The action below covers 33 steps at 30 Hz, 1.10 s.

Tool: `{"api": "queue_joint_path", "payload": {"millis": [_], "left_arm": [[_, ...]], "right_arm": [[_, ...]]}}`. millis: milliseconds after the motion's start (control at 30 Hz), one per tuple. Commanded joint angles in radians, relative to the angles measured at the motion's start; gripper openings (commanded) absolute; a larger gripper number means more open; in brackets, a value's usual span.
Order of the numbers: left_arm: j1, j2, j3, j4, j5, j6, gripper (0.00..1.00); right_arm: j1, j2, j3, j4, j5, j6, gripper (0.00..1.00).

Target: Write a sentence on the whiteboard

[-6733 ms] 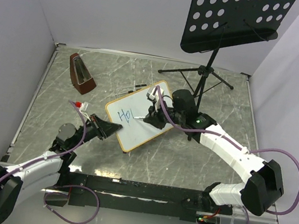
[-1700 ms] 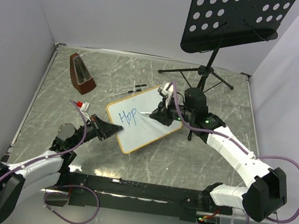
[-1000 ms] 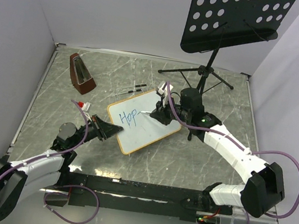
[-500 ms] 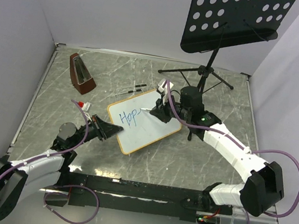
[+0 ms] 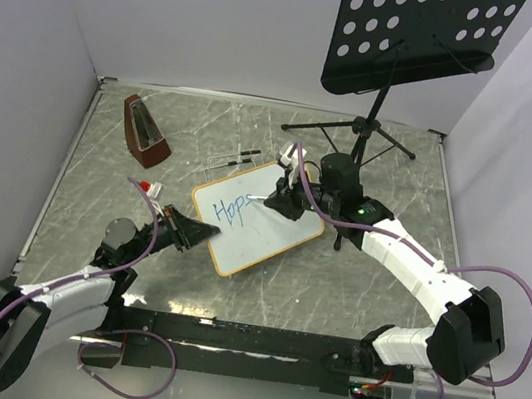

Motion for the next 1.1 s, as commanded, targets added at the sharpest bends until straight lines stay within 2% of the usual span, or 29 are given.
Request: {"api": "queue_joint_path", "payload": {"millis": [0,200,1067], "left_arm": [[-0.001,-0.045,0.021,0.166,-0.016,-0.015,0.01],[0.001,-0.068,0.018,0.151,-0.035,-0.015,0.01],[0.012,-0.082,0.006,0.142,-0.025,-0.014,0.01]], "right_arm": [[0.010,0.003,0.036,-0.027,-0.033,-0.013,0.00],[0.011,-0.002,0.022,-0.049,-0.048,-0.021,0.00],[-0.015,-0.020,0.033,-0.047,0.056,-0.013,0.00]]}}
